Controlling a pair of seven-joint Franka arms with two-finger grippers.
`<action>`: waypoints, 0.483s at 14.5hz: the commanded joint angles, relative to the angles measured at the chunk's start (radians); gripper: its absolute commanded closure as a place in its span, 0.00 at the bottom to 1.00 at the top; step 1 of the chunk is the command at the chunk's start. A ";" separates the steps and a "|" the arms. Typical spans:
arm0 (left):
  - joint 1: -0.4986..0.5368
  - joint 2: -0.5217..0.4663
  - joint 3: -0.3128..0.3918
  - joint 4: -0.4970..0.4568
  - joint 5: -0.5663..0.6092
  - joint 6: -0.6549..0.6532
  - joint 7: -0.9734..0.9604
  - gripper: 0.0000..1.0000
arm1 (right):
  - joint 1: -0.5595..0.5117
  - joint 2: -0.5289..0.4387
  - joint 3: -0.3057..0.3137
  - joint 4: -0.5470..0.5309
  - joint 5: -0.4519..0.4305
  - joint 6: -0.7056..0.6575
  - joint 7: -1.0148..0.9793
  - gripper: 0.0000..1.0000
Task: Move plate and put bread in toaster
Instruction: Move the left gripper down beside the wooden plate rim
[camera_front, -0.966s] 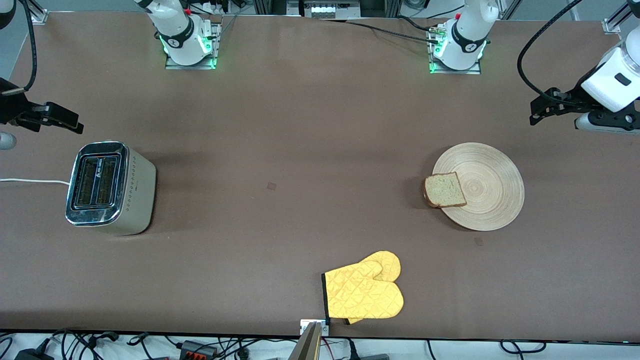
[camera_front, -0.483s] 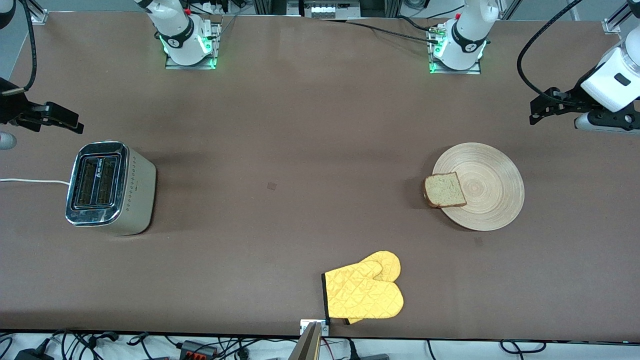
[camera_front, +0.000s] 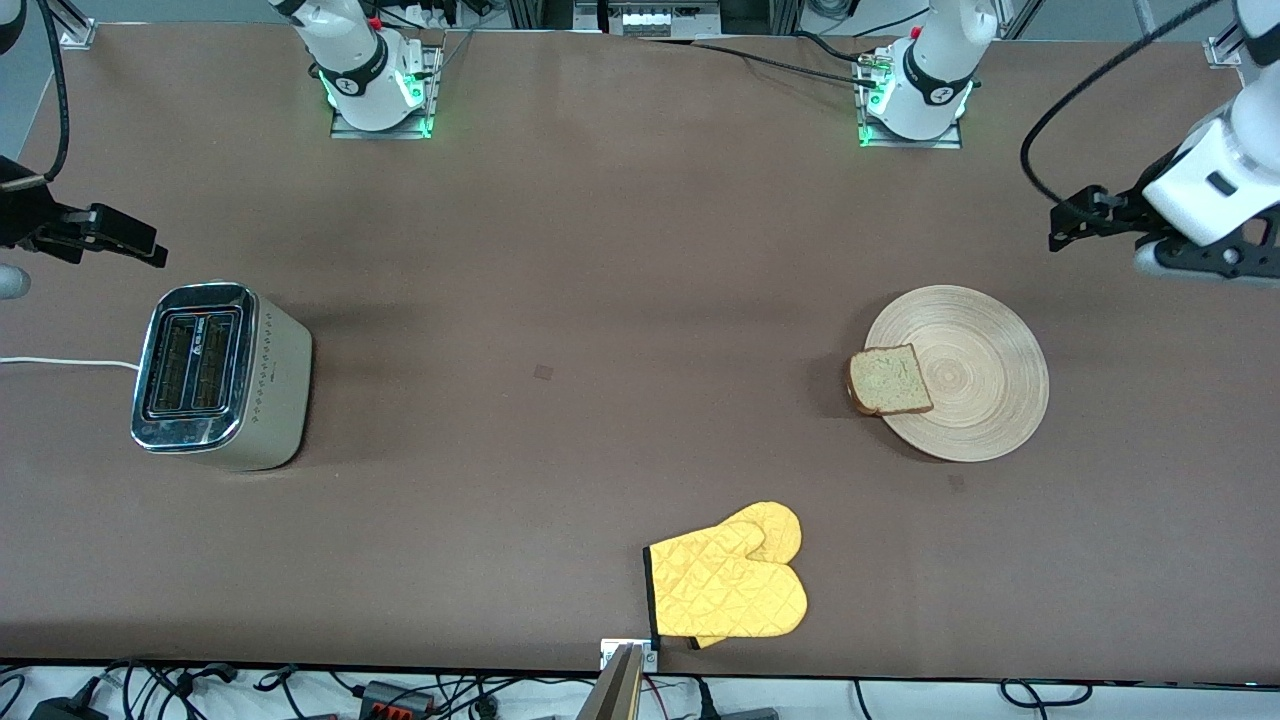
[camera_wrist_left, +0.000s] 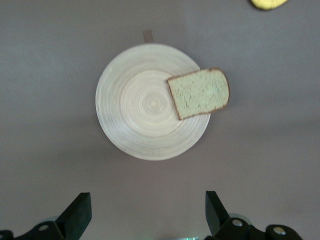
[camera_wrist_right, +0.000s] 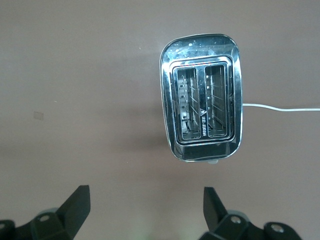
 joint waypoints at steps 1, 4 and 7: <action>0.007 0.090 -0.009 0.097 0.005 -0.075 0.001 0.00 | -0.015 -0.004 0.007 -0.003 0.017 -0.006 -0.006 0.00; 0.009 0.157 0.003 0.143 0.010 -0.072 0.008 0.00 | -0.015 -0.004 0.007 -0.003 0.017 -0.006 -0.008 0.00; 0.116 0.223 0.006 0.183 -0.019 -0.071 0.072 0.00 | -0.019 -0.004 0.007 -0.003 0.017 -0.006 -0.008 0.00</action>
